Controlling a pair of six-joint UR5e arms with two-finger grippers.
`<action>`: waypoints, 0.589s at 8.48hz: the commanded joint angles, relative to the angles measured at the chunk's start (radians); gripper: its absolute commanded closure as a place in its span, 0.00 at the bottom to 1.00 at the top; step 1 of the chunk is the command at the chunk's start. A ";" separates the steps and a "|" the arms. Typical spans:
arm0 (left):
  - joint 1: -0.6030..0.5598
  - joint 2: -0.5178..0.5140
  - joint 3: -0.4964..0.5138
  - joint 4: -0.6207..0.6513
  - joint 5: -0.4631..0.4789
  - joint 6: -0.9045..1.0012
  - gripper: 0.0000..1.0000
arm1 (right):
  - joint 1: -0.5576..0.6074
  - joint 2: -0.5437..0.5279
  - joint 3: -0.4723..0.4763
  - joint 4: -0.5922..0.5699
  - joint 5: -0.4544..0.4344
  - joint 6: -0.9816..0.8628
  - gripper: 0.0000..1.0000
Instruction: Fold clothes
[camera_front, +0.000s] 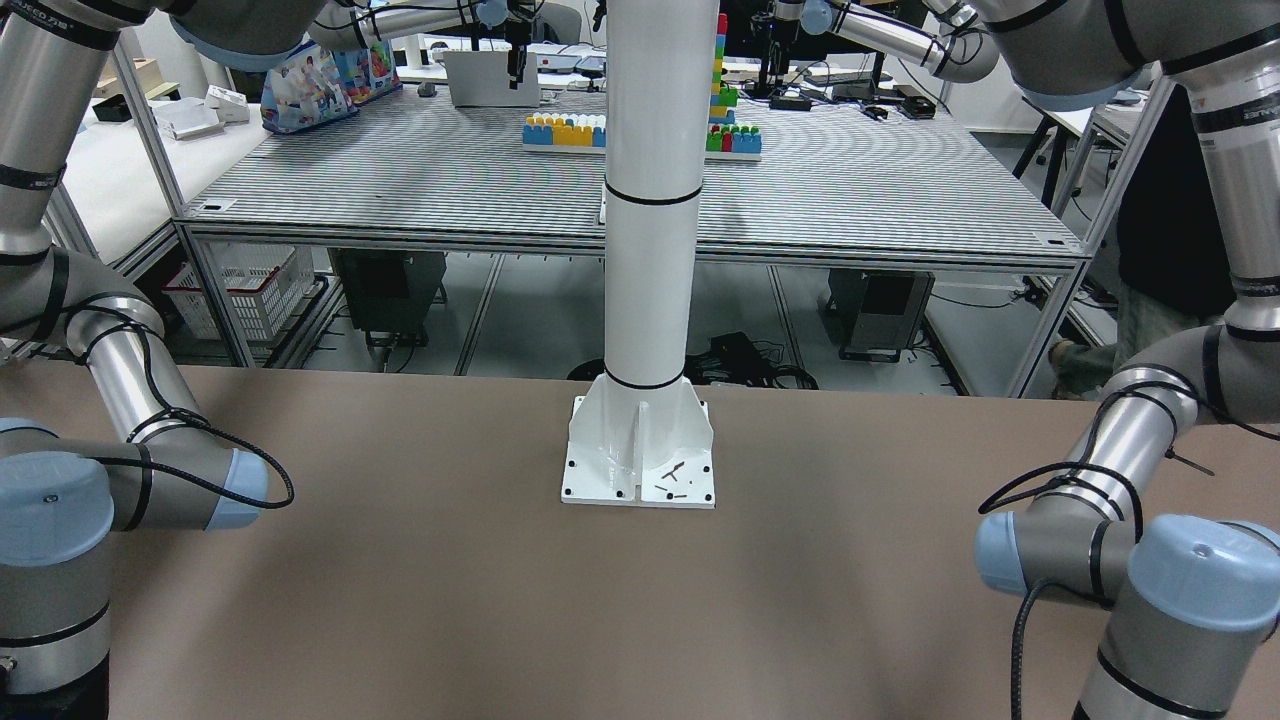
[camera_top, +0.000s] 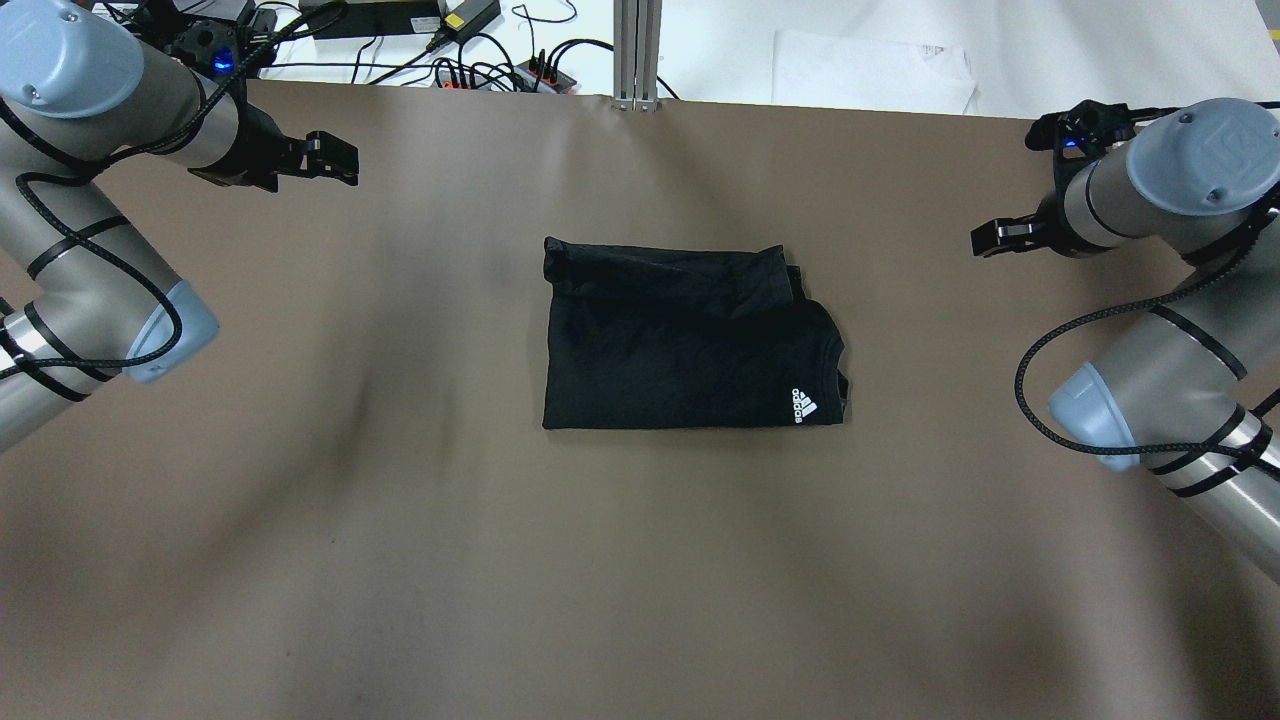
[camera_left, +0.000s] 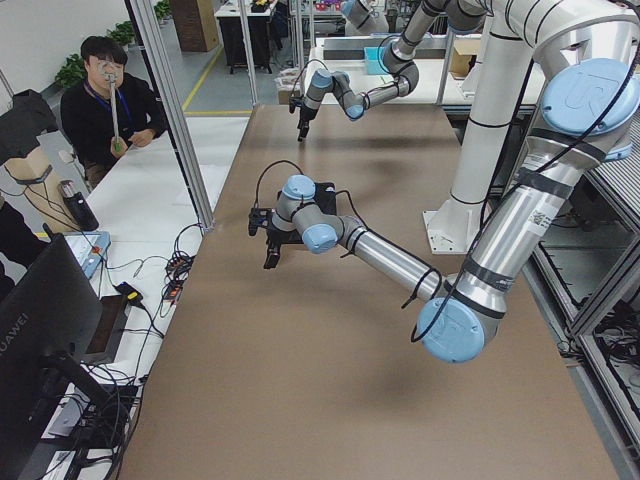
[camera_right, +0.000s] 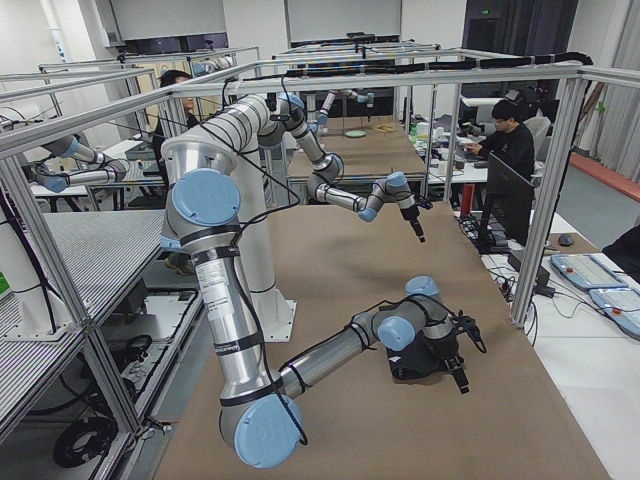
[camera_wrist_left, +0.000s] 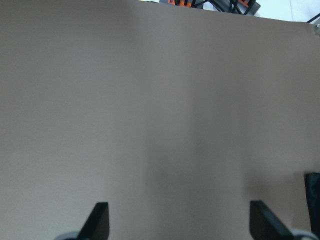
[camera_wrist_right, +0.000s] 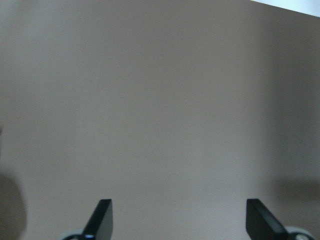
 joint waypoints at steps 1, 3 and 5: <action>-0.001 0.068 -0.121 0.078 -0.001 0.045 0.00 | 0.000 -0.033 0.024 0.000 0.000 -0.002 0.06; -0.002 0.098 -0.294 0.298 0.011 0.132 0.00 | 0.031 -0.046 0.030 0.000 0.003 -0.058 0.06; -0.013 0.137 -0.383 0.387 0.037 0.168 0.00 | 0.066 -0.087 0.058 -0.003 0.005 -0.109 0.06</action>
